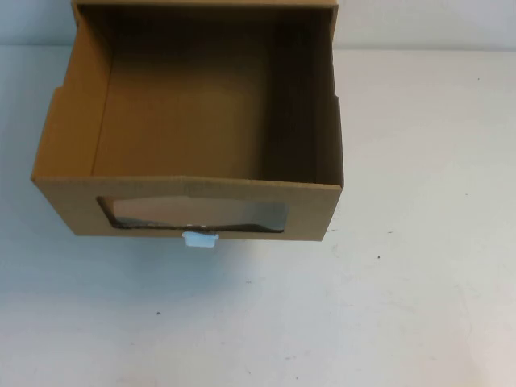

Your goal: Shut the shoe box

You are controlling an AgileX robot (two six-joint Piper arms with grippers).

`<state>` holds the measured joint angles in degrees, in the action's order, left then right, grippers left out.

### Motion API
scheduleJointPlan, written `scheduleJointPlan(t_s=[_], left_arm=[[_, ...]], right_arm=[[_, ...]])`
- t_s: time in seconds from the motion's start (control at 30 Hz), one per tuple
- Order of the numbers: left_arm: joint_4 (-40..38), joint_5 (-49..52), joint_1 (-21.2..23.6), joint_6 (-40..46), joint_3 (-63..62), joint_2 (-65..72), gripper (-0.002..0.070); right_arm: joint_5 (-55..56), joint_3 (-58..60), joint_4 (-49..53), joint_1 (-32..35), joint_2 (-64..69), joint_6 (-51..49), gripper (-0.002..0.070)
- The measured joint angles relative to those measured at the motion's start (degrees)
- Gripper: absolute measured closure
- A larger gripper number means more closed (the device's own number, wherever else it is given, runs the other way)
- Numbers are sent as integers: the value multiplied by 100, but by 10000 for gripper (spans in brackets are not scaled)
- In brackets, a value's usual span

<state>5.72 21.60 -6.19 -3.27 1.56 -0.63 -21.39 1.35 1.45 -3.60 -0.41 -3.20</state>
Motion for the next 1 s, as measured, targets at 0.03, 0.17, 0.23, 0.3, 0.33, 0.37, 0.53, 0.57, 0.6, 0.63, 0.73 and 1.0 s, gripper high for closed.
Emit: scheduleJointPlan(t_s=[0.03,0.17,0.23,0.3,0.33,0.37,0.53,0.57,0.6,0.63,0.73,1.0], left_arm=[[0,0,0,0,0,0,680],[0,0,0,0,0,0,680],[0,0,0,0,0,0,680],[0,0,0,0,0,0,680],[0,0,0,0,0,0,680],[0,0,0,0,0,0,680],[0,0,0,0,0,0,680],[0,0,0,0,0,0,680],[0,0,0,0,0,0,680],[0,0,0,0,0,0,680],[0,0,0,0,0,0,680],[91,-12,0,0,0,0,680]], right_arm=[[0,0,0,0,0,0,689],[0,0,0,0,0,0,689],[0,0,0,0,0,0,689],[0,0,0,0,0,0,689],[0,0,0,0,0,0,689],[0,0,0,0,0,0,689],[0,0,0,0,0,0,689],[0,0,0,0,0,0,689],[0,0,0,0,0,0,689],[0,0,0,0,0,0,689],[0,0,0,0,0,0,689],[0,0,0,0,0,0,689]])
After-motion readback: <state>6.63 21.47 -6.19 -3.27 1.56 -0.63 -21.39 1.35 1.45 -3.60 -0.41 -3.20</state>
